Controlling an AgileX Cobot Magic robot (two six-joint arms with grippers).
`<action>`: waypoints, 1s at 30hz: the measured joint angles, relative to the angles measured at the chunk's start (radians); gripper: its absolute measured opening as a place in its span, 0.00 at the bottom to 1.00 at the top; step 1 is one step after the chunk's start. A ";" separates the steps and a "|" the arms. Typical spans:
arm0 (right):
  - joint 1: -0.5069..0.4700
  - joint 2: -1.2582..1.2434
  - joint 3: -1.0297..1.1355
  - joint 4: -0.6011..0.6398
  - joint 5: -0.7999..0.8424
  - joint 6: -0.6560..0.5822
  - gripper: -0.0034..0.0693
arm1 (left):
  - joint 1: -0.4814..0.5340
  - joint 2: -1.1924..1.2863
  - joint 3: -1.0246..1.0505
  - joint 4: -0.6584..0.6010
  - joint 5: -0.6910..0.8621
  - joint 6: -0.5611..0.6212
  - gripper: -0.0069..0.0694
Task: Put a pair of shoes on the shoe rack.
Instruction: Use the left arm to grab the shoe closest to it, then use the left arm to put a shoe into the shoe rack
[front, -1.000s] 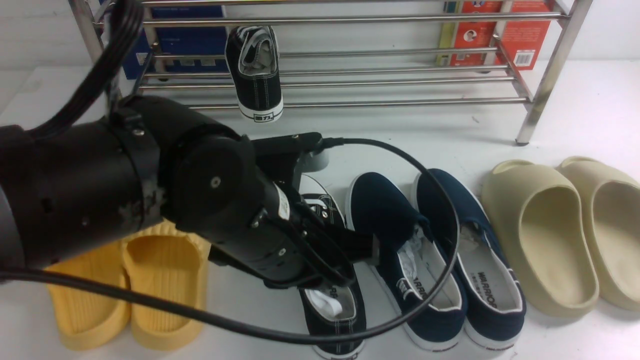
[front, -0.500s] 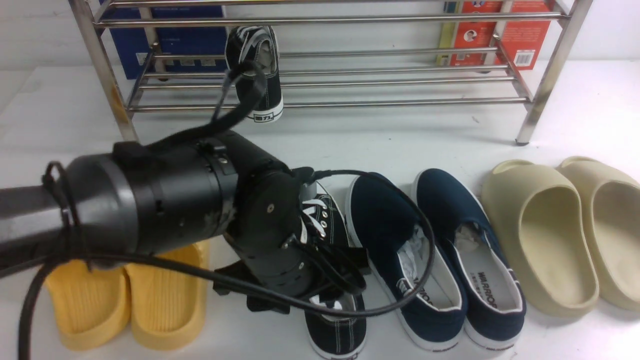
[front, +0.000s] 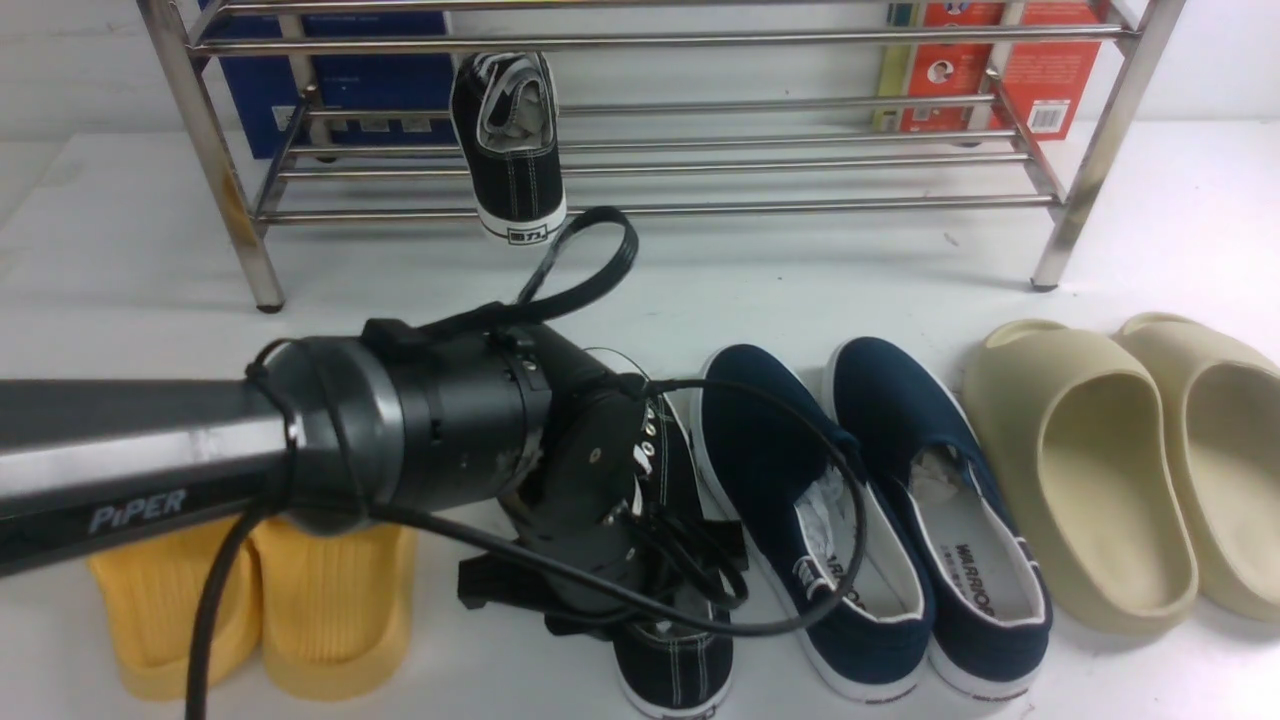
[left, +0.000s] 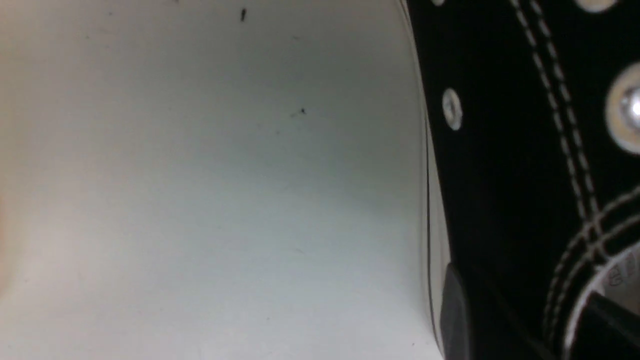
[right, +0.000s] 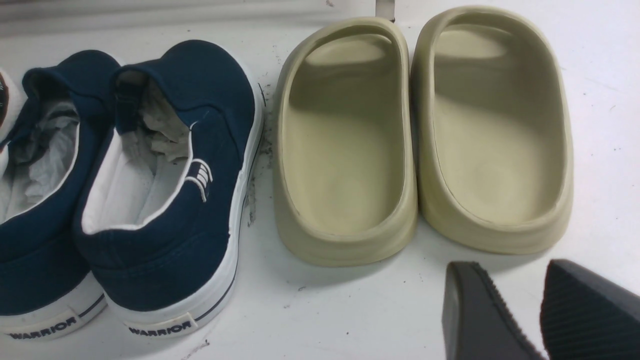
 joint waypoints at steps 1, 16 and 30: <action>0.000 0.000 0.000 0.000 0.000 0.000 0.38 | 0.001 -0.001 0.000 0.000 0.009 -0.002 0.16; 0.000 0.000 0.000 0.000 0.000 0.000 0.38 | 0.001 -0.183 -0.126 0.009 0.149 0.040 0.07; 0.000 0.000 0.000 0.000 0.000 0.000 0.38 | 0.070 0.118 -0.561 0.153 0.199 0.076 0.07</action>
